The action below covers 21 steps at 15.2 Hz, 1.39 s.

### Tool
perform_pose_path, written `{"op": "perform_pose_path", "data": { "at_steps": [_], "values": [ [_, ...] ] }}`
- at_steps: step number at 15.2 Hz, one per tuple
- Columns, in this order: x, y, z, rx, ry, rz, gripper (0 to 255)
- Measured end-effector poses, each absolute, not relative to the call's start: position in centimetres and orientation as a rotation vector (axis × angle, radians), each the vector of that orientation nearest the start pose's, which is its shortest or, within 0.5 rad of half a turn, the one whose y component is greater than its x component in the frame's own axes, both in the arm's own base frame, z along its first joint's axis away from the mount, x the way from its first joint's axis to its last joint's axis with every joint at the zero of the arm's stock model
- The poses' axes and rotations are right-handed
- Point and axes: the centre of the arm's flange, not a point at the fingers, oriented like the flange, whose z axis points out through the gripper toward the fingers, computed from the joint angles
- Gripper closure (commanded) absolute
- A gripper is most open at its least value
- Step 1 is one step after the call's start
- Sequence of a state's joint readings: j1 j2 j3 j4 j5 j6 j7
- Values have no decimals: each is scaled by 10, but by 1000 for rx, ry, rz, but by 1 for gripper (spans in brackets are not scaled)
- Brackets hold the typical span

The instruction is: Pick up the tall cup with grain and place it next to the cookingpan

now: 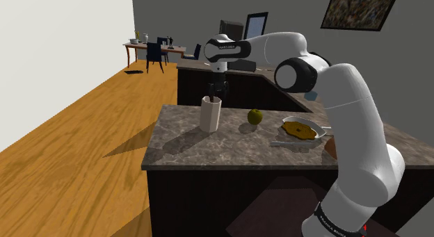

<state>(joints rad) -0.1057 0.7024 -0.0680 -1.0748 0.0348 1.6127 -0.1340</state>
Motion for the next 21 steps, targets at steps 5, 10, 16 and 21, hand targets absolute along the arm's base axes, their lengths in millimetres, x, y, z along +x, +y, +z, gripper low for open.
{"op": "perform_pose_path", "data": {
  "at_steps": [5,10,16,21],
  "values": [
    [719,-109,390,-3117,49,254,0],
    [719,-108,390,-3117,49,253,255],
    [719,-109,390,-3117,50,253,255],
    [719,-108,395,-3117,49,254,255]
  ]
}}
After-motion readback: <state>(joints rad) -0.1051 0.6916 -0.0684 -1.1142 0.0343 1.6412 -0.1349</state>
